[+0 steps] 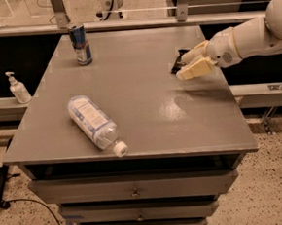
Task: Move rxbar chocolate near blue plastic bottle
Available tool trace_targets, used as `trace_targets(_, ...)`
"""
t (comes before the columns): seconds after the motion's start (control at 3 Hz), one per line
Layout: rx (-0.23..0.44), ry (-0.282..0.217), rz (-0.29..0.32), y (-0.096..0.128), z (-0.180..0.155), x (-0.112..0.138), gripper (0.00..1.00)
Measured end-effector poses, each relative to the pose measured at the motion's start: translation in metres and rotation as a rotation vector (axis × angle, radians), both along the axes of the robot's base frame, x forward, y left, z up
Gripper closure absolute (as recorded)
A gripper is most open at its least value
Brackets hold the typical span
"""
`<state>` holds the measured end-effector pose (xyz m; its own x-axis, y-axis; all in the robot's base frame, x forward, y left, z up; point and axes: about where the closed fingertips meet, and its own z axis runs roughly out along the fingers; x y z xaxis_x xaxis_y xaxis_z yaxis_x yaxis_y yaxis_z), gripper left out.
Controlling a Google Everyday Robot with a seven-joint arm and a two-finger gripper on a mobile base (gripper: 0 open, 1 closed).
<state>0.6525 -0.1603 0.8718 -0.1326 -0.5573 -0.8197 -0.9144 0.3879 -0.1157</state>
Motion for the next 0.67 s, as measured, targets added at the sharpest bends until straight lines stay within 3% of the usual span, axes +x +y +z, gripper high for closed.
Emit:
trace_targets(0.33,0.003,-0.028,-0.038,-0.009,-0.006,0.02,0.0)
trace_targets(0.67,0.001,-0.037,-0.062,-0.013,-0.016,0.037,0.0)
